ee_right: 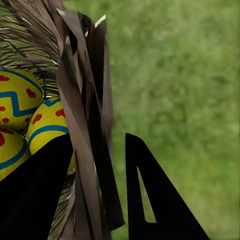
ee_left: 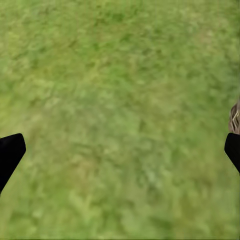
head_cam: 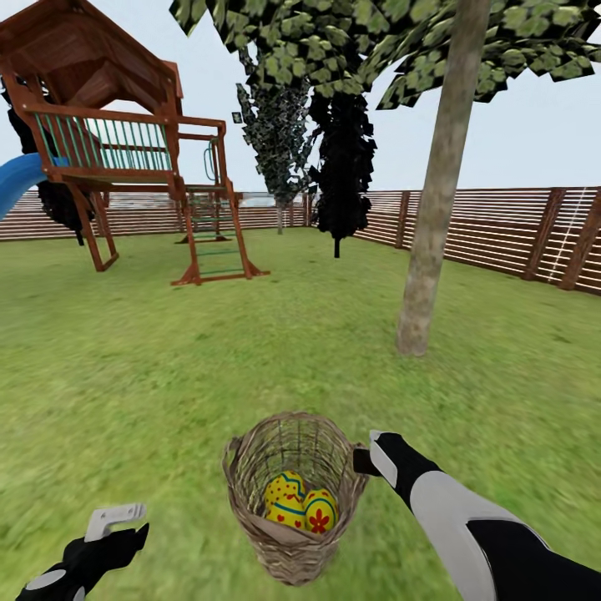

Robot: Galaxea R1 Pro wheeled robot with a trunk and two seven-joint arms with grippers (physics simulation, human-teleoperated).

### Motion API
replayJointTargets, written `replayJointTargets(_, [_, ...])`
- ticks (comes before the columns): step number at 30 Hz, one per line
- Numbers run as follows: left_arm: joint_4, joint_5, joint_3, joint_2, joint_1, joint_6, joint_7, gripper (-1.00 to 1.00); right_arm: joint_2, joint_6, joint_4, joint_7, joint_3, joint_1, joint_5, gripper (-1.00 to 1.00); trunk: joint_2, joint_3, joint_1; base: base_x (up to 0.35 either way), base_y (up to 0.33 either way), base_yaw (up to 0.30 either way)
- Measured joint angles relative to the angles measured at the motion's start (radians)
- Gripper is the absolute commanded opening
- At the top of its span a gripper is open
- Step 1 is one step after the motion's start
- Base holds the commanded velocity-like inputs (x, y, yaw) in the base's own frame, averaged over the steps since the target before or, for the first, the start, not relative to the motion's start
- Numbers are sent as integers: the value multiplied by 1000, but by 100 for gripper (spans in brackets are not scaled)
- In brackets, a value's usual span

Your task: Take the three Easter eggs out of the wicker basket on the lawn in the garden, then place them on the lawn next to a single tree (choose any tree) so that all three eggs are next to the same tree and none are left in the basket.

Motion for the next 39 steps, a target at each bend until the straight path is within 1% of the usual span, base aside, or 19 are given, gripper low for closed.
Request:
replayJointTargets(20, [-1,1,0,0,0,0,-1,100,1,0,0,0,1,0,1,-100,0,0,0,313,7,-1])
replayJointTargets(23, [0,1,0,0,0,0,-1,100,1,-1,0,0,-3,0,-4,-100,0,1,0,313,0,-154])
replayJointTargets(26, [0,1,0,0,0,0,-1,100,1,1,0,-1,3,0,6,-100,0,2,0,313,0,-112])
replayJointTargets(29, [0,0,0,0,0,0,-1,100,1,0,0,0,-1,0,-2,-100,0,3,0,313,0,-21])
replayJointTargets(39, [0,0,0,0,0,-5,-1,100,2,0,0,0,1,0,0,-100,0,3,0,314,0,-1])
